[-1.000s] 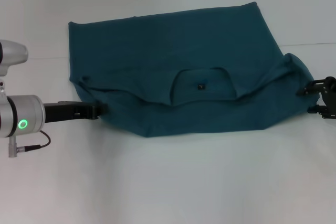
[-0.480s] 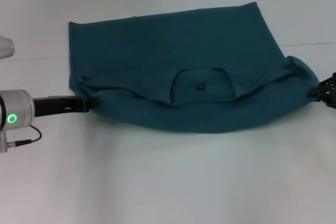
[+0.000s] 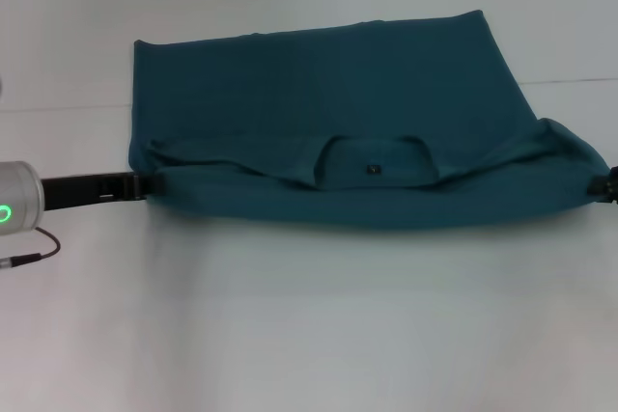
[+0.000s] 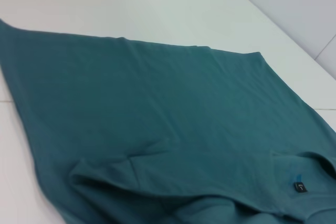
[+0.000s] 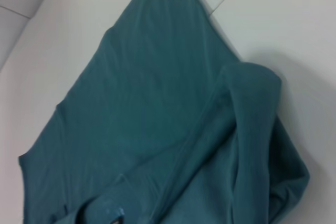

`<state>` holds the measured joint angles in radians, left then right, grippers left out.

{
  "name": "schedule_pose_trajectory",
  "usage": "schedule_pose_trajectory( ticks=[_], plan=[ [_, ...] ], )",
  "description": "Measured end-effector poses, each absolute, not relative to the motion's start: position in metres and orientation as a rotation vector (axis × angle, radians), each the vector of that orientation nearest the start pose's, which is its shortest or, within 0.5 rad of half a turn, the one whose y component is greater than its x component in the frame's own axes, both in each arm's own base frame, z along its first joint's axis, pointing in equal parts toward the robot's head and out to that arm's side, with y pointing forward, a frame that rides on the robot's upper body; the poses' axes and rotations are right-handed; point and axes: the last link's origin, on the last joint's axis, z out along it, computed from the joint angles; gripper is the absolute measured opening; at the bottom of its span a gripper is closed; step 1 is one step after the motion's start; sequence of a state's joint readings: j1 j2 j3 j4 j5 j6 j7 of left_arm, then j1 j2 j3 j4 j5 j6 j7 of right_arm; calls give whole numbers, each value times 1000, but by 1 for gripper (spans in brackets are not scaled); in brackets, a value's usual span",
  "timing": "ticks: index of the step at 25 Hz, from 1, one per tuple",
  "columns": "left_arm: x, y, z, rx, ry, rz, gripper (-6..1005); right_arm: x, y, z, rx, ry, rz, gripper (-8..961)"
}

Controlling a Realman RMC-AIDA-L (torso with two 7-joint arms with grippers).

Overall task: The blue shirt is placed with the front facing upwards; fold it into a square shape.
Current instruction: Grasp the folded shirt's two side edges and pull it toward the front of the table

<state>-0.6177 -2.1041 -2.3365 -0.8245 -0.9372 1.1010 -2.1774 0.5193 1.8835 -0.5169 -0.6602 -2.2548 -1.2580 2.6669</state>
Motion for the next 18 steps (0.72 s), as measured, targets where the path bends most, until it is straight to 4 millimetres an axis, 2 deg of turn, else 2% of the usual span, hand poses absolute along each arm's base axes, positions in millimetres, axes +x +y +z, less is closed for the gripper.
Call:
schedule_pose_trajectory(
  ticks=[5,10,11,12,15,18],
  plan=[
    [-257,409,22,-2205,-1302,-454,0,353,366,117,-1574,2025,734,104],
    [-238,425,37,-2196,-1246,-527,0,326,396,142,-1610,1943,811,104],
    [-225,438,49,-2194,-1199,-554,0,320,403,147,-1613,1930,817,104],
    [-222,441,52,-2194,-1189,-557,0,314,409,152,-1620,1921,823,104],
    [-213,450,57,-2197,-1167,-569,0,302,419,158,-1633,1905,839,103],
    [-213,450,56,-2196,-1174,-571,0,300,421,158,-1637,1906,839,103]
  ],
)
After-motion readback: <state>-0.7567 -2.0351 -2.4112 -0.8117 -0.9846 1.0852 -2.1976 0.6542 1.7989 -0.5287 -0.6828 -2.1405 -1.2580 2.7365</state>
